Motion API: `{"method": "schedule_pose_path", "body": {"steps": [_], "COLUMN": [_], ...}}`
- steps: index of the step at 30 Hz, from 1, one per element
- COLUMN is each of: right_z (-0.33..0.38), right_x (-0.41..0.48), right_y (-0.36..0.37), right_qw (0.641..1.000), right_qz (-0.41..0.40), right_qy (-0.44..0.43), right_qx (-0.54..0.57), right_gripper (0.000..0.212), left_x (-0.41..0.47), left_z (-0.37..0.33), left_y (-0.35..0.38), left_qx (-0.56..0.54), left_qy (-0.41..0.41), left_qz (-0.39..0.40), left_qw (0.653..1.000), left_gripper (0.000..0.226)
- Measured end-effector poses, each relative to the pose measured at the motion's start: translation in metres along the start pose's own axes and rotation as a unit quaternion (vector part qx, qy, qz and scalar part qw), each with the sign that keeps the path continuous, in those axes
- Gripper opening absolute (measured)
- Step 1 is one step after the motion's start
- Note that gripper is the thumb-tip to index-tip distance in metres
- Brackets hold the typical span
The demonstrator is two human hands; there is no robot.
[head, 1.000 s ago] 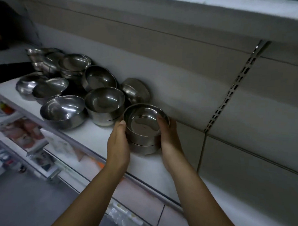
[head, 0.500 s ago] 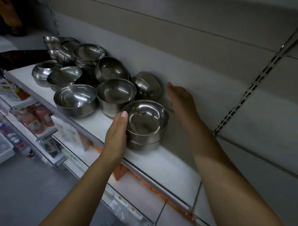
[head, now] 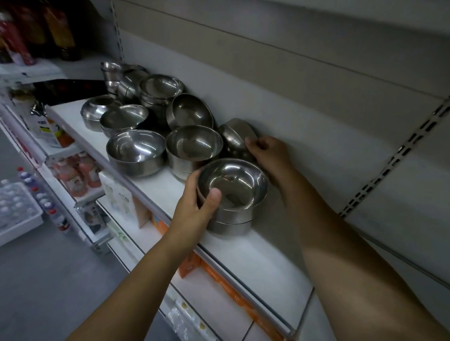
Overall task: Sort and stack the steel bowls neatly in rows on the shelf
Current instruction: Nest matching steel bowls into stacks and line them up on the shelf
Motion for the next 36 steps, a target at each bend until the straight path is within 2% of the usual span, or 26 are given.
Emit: {"method": "schedule_pose_path", "body": {"steps": [4,8,11,15,19,25,30,36], "right_z": [-0.005,-0.007,-0.002,0.016,0.03,0.031,0.025,0.027], "right_x": [-0.004,-0.01,-0.02,-0.044,-0.073,-0.115,-0.13,-0.142], "right_y": [-0.002,-0.011,-0.026,-0.048,-0.063,-0.071,-0.062,-0.049], "right_qw": [0.999,0.998,0.996,0.987,0.98,0.966,0.965,0.968], "right_qz": [0.002,-0.021,-0.054,-0.088,-0.11,-0.068,0.015,0.046], "right_qy": [0.003,-0.009,-0.033,-0.071,-0.123,-0.2,-0.219,-0.237], "right_qx": [0.039,0.051,0.068,0.114,0.111,0.147,0.142,0.073], "right_gripper": [0.014,0.016,0.018,0.007,0.006,0.016,0.029,0.015], "left_x": [-0.002,-0.004,-0.006,-0.007,-0.007,-0.006,-0.008,-0.008], "left_z": [-0.001,-0.001,-0.002,-0.004,-0.004,-0.004,-0.003,0.001], "left_y": [0.002,0.003,0.003,0.003,0.004,0.002,0.001,-0.002], "left_qx": [0.028,0.05,0.048,0.032,0.032,0.028,0.028,0.013], "left_qy": [0.013,0.024,0.043,0.054,0.061,0.059,0.058,0.049], "left_qz": [0.023,0.016,0.001,-0.019,-0.019,-0.006,0.016,0.024], "left_qw": [0.999,0.998,0.998,0.998,0.997,0.998,0.998,0.998], "left_gripper": [0.111,0.115,0.111,0.106,0.104,0.105,0.108,0.113]}}
Point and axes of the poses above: each hand's wrist, its own x-axis towards the middle knuckle, its own y-axis out of the palm, z = x × y, the point moved 5 cm from there along x, towards the middle knuckle, and after that the axes turned 11 degrees about -x, right-handed, at the moved point
